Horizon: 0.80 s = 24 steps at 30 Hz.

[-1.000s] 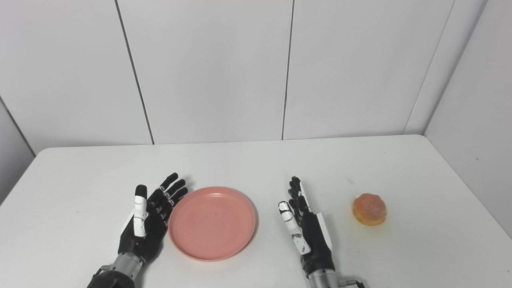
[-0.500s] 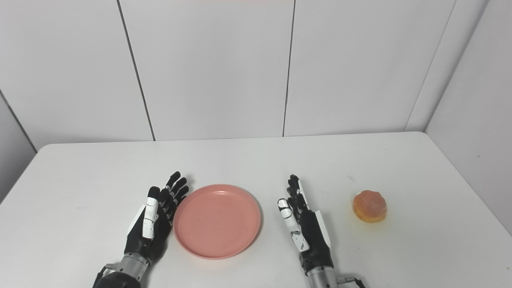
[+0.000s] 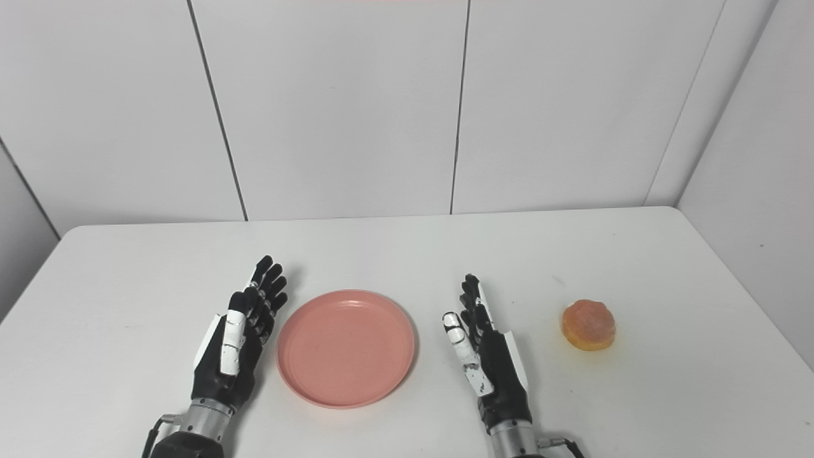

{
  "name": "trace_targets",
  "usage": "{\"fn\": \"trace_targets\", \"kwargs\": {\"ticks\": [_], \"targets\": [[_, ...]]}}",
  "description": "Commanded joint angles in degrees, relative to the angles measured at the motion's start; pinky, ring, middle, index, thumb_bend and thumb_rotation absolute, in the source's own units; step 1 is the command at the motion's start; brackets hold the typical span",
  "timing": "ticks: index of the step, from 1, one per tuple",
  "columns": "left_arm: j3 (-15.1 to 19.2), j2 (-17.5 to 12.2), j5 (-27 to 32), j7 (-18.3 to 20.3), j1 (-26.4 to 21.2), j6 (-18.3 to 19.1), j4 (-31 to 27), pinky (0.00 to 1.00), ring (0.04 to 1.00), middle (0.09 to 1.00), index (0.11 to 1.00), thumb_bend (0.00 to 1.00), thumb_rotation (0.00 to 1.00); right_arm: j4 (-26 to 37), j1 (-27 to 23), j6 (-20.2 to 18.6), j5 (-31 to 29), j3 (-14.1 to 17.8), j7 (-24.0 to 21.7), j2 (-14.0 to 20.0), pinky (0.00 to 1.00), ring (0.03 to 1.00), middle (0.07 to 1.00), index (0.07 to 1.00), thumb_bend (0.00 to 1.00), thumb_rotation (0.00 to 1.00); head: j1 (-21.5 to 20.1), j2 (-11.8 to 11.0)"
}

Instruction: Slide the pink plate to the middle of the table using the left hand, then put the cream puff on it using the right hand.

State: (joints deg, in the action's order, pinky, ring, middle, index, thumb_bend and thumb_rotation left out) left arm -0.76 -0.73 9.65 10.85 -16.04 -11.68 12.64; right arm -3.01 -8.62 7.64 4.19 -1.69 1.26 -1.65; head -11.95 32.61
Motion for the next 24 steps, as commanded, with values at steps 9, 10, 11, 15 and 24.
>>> {"fn": "trace_targets", "kwargs": {"ticks": [9, 10, 11, 15, 24], "targets": [[0.00, 0.51, -1.34, -1.37, 1.70, -1.30, 3.22, 1.00, 1.000, 1.000, 1.000, 0.66, 1.00, -0.70, -3.81, 4.95, 17.41, 1.92, 11.46, 4.80, 0.95, 0.996, 1.000, 1.000, 0.67, 0.81, -2.07, 0.09], [0.06, 0.47, -1.32, -1.44, 1.67, -1.02, 3.27, 1.00, 1.000, 1.000, 1.000, 0.67, 1.00, -0.35, -4.38, 5.07, 19.05, 2.07, 12.53, 5.48, 0.95, 0.995, 1.000, 1.000, 0.66, 0.79, -2.43, 0.13], [0.11, 0.45, -1.28, -1.48, 1.65, -0.83, 3.29, 1.00, 1.000, 1.000, 1.000, 0.67, 1.00, -0.16, -4.73, 5.15, 20.02, 2.12, 13.29, 5.90, 0.96, 0.996, 1.000, 1.000, 0.66, 0.76, -2.43, 0.13], [0.39, 0.18, -1.31, -1.57, 1.55, 0.08, 3.25, 1.00, 1.000, 1.000, 1.000, 0.67, 1.00, 3.05, -6.36, 0.89, 24.52, 3.66, 15.35, 8.37, 0.96, 0.993, 1.000, 1.000, 0.70, 0.69, -3.38, 0.36], [0.71, 0.02, -2.42, -2.25, 1.21, 0.39, 4.13, 1.00, 1.000, 1.000, 1.000, 0.70, 1.00, 6.22, -7.56, -4.44, 28.66, 6.33, 14.93, 12.93, 0.91, 0.958, 0.984, 0.995, 0.73, 0.59, -4.44, 0.19]]}}
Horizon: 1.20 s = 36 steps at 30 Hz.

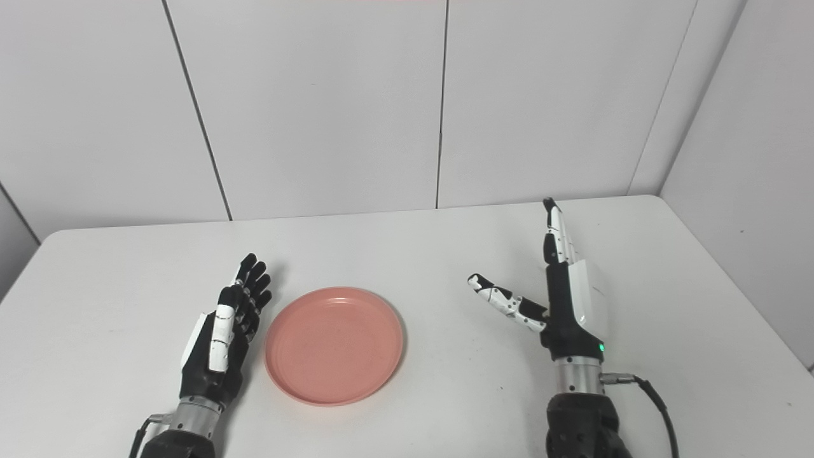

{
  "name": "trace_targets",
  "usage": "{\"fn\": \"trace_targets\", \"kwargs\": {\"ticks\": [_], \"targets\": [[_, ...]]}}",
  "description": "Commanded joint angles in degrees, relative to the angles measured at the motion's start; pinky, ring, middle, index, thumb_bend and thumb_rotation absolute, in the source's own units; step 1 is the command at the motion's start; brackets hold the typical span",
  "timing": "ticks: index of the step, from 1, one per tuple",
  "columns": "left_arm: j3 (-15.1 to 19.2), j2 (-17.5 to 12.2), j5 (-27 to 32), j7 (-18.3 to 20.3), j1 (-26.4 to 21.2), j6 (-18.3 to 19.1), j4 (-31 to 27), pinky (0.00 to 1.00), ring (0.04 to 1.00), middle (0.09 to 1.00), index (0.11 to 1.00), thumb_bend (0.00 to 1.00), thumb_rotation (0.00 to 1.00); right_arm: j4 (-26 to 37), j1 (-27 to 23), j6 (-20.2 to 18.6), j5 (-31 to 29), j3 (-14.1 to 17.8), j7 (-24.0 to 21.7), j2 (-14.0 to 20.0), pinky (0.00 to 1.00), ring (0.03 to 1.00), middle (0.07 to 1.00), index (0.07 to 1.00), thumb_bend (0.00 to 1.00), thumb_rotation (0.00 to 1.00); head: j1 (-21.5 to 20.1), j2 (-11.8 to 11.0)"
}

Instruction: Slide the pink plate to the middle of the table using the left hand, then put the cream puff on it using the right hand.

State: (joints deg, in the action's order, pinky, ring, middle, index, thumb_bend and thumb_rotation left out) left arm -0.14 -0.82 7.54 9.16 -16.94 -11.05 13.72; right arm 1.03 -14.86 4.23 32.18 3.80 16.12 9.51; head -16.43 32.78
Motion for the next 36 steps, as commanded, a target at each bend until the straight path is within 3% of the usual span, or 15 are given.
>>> {"fn": "trace_targets", "kwargs": {"ticks": [1, 4, 8, 16, 29, 33, 36], "targets": [[0.11, 0.09, -0.51, -0.69, 2.03, -0.18, 3.17, 1.00, 1.000, 1.000, 1.000, 0.71, 1.00, 2.14, -1.48, -1.37, 1.25, 1.02, 0.07, 2.55, 0.86, 0.940, 0.972, 0.983, 0.73, 0.57, -0.17, 0.03], [-0.10, -0.43, -0.83, -0.58, 2.25, 1.78, 2.00, 1.00, 1.000, 1.000, 1.000, 0.72, 1.00, 2.23, -1.86, -3.26, 2.70, 1.49, -0.09, 4.32, 0.82, 0.918, 0.953, 0.965, 0.75, 0.53, -1.47, -0.17], [-0.02, -1.30, -0.52, -0.20, 2.47, 4.00, 0.75, 1.00, 1.000, 1.000, 1.000, 0.70, 1.00, 4.24, -2.12, -8.50, 3.87, 1.97, -1.60, 4.82, 0.77, 0.877, 0.914, 0.933, 0.80, 0.48, -3.75, -0.43], [0.94, -2.23, 0.90, 0.73, 2.12, 3.26, 1.85, 1.00, 1.000, 1.000, 1.000, 0.66, 1.00, 7.84, -2.82, -19.70, 4.58, 2.27, -9.86, 7.94, 0.71, 0.834, 0.889, 0.910, 0.84, 0.41, -7.75, -0.76], [2.41, -3.41, 2.61, 1.75, 0.12, 1.36, 6.32, 1.00, 1.000, 1.000, 1.000, 0.70, 1.00, 8.70, -3.56, -29.99, 6.84, 0.67, -15.92, 10.34, 0.70, 0.837, 0.888, 0.892, 0.88, 0.31, -12.21, -0.94], [2.49, -4.10, 3.86, 3.11, 0.26, 2.94, 5.59, 1.00, 1.000, 1.000, 1.000, 0.68, 1.00, 7.50, -3.66, -31.05, 8.99, -0.58, -17.56, 10.85, 0.71, 0.843, 0.888, 0.896, 0.89, 0.28, -13.23, -0.84], [2.64, -4.20, 4.44, 3.52, 0.11, 3.48, 5.66, 1.00, 1.000, 1.000, 1.000, 0.67, 1.00, 6.22, -3.90, -31.14, 10.15, -0.25, -19.05, 9.87, 0.71, 0.840, 0.881, 0.884, 0.90, 0.18, -13.60, -0.73]]}}
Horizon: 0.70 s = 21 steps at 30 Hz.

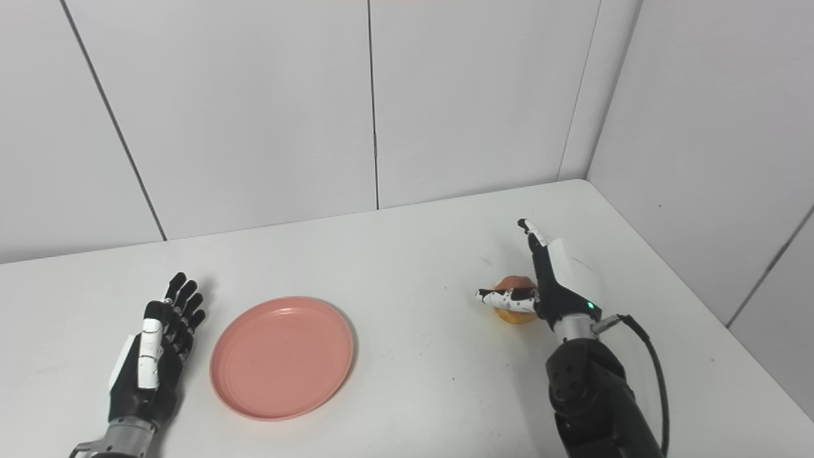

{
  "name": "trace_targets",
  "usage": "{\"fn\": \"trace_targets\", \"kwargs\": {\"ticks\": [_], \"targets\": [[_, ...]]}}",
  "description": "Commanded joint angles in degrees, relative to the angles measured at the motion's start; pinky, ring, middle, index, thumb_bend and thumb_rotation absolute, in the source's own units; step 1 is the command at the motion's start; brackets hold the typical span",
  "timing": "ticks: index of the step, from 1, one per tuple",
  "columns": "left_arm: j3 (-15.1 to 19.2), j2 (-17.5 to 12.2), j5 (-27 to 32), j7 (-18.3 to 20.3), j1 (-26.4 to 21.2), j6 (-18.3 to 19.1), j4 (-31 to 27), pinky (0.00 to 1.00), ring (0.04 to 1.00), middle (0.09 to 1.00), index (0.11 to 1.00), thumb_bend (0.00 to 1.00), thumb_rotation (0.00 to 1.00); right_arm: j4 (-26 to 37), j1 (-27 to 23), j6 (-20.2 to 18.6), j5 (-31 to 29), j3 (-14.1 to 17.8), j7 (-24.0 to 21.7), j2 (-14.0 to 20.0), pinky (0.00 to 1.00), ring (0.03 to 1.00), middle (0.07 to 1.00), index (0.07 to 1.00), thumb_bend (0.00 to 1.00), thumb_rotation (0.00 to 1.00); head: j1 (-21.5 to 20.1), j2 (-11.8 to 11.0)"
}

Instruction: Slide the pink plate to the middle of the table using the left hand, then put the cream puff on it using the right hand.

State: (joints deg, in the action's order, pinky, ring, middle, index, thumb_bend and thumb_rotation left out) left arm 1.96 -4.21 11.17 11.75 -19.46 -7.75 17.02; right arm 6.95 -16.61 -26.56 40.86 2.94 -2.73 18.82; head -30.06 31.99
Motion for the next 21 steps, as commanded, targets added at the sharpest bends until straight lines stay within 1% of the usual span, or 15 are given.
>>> {"fn": "trace_targets", "kwargs": {"ticks": [1, 5, 7, 8, 9, 10, 11, 12, 13, 15, 17, 18, 19, 20, 21], "targets": [[0.53, -0.90, 0.87, 1.11, 2.45, -0.16, 2.83, 1.00, 1.000, 1.000, 1.000, 0.69, 1.00, -0.17, -2.23, -0.35, 1.92, 0.80, -0.80, 0.24, 0.68, 0.821, 0.869, 0.880, 0.91, 0.16, 0.10, 0.24], [0.64, -1.17, 1.53, 2.11, 2.19, -0.11, 3.35, 1.00, 1.000, 1.000, 1.000, 0.71, 1.00, -1.31, -2.44, -0.35, 2.22, 0.90, -4.31, -0.14, 0.68, 0.810, 0.861, 0.882, 0.90, 0.10, 0.01, 0.44], [0.85, -0.99, 1.68, 1.67, 2.21, -0.59, 3.30, 1.00, 1.000, 1.000, 1.000, 0.71, 1.00, -1.64, -2.69, -0.35, 4.24, 1.41, -7.15, -0.79, 0.68, 0.807, 0.860, 0.880, 0.88, 0.08, 0.04, 0.45], [0.95, -0.89, 1.78, 1.42, 2.17, -0.67, 3.31, 1.00, 1.000, 1.000, 1.000, 0.72, 1.00, -1.76, -2.84, -0.35, 5.51, 1.92, -8.38, -1.39, 0.55, 0.688, 0.770, 0.878, 0.87, 0.06, 0.04, 0.45], [1.05, -0.79, 1.88, 1.30, 2.11, -0.77, 3.41, 1.00, 1.000, 1.000, 1.000, 0.72, 1.00, -1.85, -3.00, -0.35, 6.54, 2.55, -9.44, -2.07, 0.38, 0.501, 0.605, 0.877, 0.86, 0.03, 0.13, 0.50], [1.12, -0.78, 1.97, 1.44, 1.95, -1.13, 3.80, 1.00, 1.000, 1.000, 1.000, 0.73, 1.00, -1.93, -3.12, -0.35, 7.81, 3.09, -10.17, -2.76, 0.24, 0.335, 0.439, 0.876, 0.84, 0.02, 0.13, 0.50], [1.21, -0.71, 1.99, 1.47, 1.85, -1.39, 4.00, 1.00, 1.000, 1.000, 1.000, 0.74, 1.00, -1.98, -3.20, -0.35, 9.05, 3.48, -10.72, -3.30, 0.16, 0.240, 0.342, 0.873, 0.82, 0.01, 0.21, 0.62], [1.29, -0.66, 1.98, 1.49, 1.80, -1.53, 4.10, 1.00, 1.000, 1.000, 1.000, 0.74, 1.00, -1.97, -3.26, -0.35, 10.05, 3.82, -11.20, -3.70, 0.12, 0.192, 0.293, 0.872, 0.80, 0.00, 0.30, 0.70], [1.40, -0.58, 2.15, 1.61, 1.74, -1.60, 4.20, 1.00, 1.000, 1.000, 1.000, 0.75, 1.00, -1.79, -3.22, -0.35, 10.91, 4.25, -12.72, -3.82, 0.10, 0.169, 0.271, 0.871, 0.79, 0.00, 0.30, 0.70], [1.58, -0.39, 2.24, 1.61, 1.89, -1.69, 3.97, 1.00, 1.000, 1.000, 1.000, 0.75, 1.00, -1.30, -3.11, -0.35, 12.41, 4.59, -15.34, -3.74, 0.10, 0.172, 0.279, 0.872, 0.76, 0.00, 0.30, 0.70], [1.62, -0.33, 2.57, 2.00, 2.28, -1.58, 3.30, 1.00, 1.000, 1.000, 1.000, 0.73, 1.00, -0.81, -2.87, -0.35, 13.84, 3.90, -17.03, -3.07, 0.11, 0.186, 0.303, 0.860, 0.73, 0.00, 0.30, 0.70], [1.67, -0.26, 2.80, 2.11, 2.38, -1.40, 3.03, 1.00, 1.000, 1.000, 1.000, 0.73, 1.00, -0.67, -2.65, -0.34, 14.06, 3.18, -17.09, -2.49, 0.13, 0.230, 0.386, 0.851, 0.65, 0.00, 0.30, 0.70], [1.69, -0.23, 3.08, 2.28, 2.44, -1.30, 2.87, 1.00, 1.000, 1.000, 1.000, 0.73, 1.00, -0.44, -2.40, -0.30, 14.11, 2.38, -16.95, -1.83, 0.17, 0.344, 0.463, 0.824, 0.57, 0.00, 0.46, 1.10], [1.75, -0.16, 3.37, 2.39, 2.47, -1.21, 2.72, 1.00, 1.000, 1.000, 1.000, 0.73, 1.00, -0.25, -2.17, -0.27, 13.87, 1.61, -16.93, -1.05, 0.20, 0.400, 0.479, 0.807, 0.55, 0.00, 0.48, 1.16], [1.77, -0.11, 3.56, 2.47, 2.49, -1.10, 2.61, 1.00, 1.000, 1.000, 1.000, 0.72, 1.00, -0.15, -2.04, -0.25, 13.58, 1.17, -16.84, -0.54, 0.26, 0.406, 0.511, 0.783, 0.53, 0.00, 0.54, 1.19]]}}
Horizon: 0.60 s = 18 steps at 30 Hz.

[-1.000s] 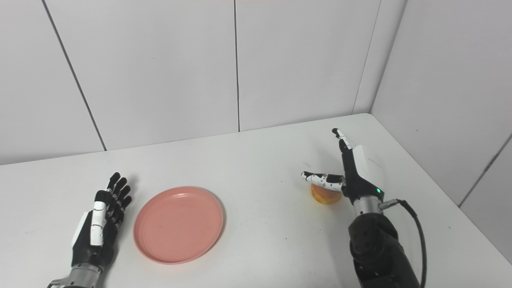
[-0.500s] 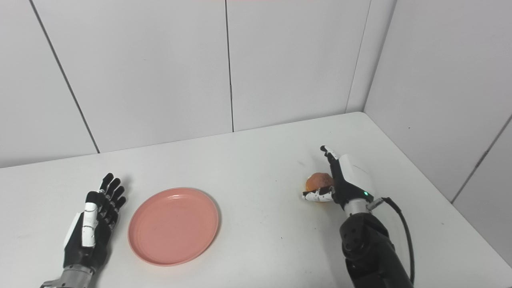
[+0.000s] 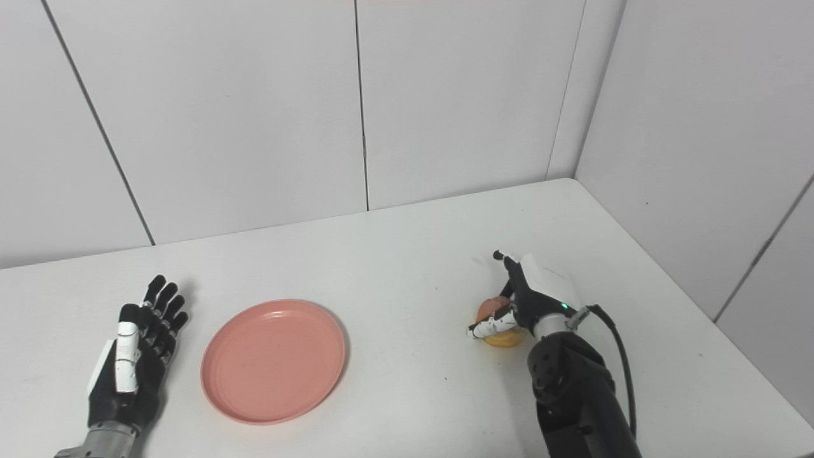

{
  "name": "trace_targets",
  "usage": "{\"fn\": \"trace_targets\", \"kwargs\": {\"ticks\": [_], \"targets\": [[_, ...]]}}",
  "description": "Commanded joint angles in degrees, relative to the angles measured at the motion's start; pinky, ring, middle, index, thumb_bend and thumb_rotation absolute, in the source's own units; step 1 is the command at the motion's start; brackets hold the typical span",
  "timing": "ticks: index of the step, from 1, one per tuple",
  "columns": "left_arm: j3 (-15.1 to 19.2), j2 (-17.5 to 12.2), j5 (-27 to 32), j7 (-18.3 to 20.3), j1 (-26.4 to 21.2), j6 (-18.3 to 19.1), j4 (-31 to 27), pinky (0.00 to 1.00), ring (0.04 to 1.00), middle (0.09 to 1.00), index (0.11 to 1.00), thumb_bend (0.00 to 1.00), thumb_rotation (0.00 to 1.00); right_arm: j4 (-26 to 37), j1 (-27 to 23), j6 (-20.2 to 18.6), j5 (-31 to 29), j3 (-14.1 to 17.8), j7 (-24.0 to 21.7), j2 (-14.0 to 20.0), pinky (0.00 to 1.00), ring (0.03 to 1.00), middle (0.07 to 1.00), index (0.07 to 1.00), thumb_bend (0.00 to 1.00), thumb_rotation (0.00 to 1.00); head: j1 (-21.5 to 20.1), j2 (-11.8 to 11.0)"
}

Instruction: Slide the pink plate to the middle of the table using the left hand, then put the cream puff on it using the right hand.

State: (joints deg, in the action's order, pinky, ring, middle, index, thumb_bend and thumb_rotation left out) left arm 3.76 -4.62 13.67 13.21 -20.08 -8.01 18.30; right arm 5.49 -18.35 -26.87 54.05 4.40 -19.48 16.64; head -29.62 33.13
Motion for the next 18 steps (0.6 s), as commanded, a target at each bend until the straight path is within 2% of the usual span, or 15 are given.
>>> {"fn": "trace_targets", "kwargs": {"ticks": [1, 2, 3, 6, 7, 11, 12, 15, 18], "targets": [[0.00, 0.35, 1.14, 1.08, 3.12, -0.75, 1.25, 1.00, 1.000, 1.000, 1.000, 0.72, 1.00, 1.37, -0.23, 0.05, 0.13, -0.53, -0.02, 1.97, 0.30, 0.412, 0.529, 0.758, 0.52, 0.00, 0.17, 0.10], [-0.06, 0.36, 0.96, 1.05, 3.16, -0.60, 1.05, 1.00, 1.000, 1.000, 1.000, 0.72, 1.00, 1.35, -0.18, 0.16, -0.69, -0.43, 1.58, 1.92, 0.31, 0.414, 0.535, 0.750, 0.52, 0.00, 0.31, 0.17], [-0.16, 0.34, 0.65, 0.97, 3.25, -0.53, 0.79, 1.00, 1.000, 1.000, 1.000, 0.72, 1.00, 1.23, -0.07, 0.63, -1.46, -0.32, 3.70, 1.84, 0.38, 0.425, 0.529, 0.679, 0.52, 0.00, 0.40, 0.19], [-0.22, 0.62, 0.48, 0.64, 3.45, -0.17, 0.01, 1.00, 1.000, 1.000, 1.000, 0.71, 1.00, 0.49, 0.39, 3.06, -3.00, -0.46, 9.90, 2.02, 0.38, 0.421, 0.531, 0.594, 0.52, 0.00, 0.63, 0.24], [-0.27, 0.76, 0.52, 0.54, 3.59, 0.14, -0.41, 1.00, 1.000, 1.000, 1.000, 0.71, 1.00, 0.36, 0.47, 3.16, -3.06, -0.61, 11.54, 2.06, 0.38, 0.421, 0.531, 0.591, 0.52, 0.00, 0.96, 0.24], [-0.55, 1.22, 0.14, 0.07, 4.20, 1.11, -2.04, 1.00, 1.000, 1.000, 1.000, 0.70, 1.00, 0.59, 0.29, 2.33, -4.56, -0.05, 16.80, 1.07, 0.28, 0.413, 0.511, 0.515, 0.52, 0.00, 1.85, 0.30], [-0.64, 1.28, 0.01, 0.05, 4.33, 1.23, -2.32, 1.00, 1.000, 1.000, 1.000, 0.69, 1.00, 0.71, 0.27, 2.49, -5.16, 0.13, 18.04, 0.83, 0.23, 0.381, 0.471, 0.516, 0.51, 0.00, 1.85, 0.30], [-1.08, 1.73, -0.94, -0.62, 4.96, 2.03, -3.61, 1.00, 1.000, 1.000, 1.000, 0.69, 1.00, 1.63, 0.53, 3.46, -6.95, 0.75, 21.98, 0.16, 0.17, 0.354, 0.447, 0.514, 0.51, 0.00, 3.15, 0.15], [-1.75, 3.00, -1.81, -1.49, 5.58, 2.15, -4.57, 1.00, 1.000, 1.000, 1.000, 0.69, 1.00, 2.57, 1.17, 7.67, -10.22, 1.65, 26.72, 0.21, 0.15, 0.348, 0.439, 0.509, 0.51, 0.00, 5.72, 0.01]]}}
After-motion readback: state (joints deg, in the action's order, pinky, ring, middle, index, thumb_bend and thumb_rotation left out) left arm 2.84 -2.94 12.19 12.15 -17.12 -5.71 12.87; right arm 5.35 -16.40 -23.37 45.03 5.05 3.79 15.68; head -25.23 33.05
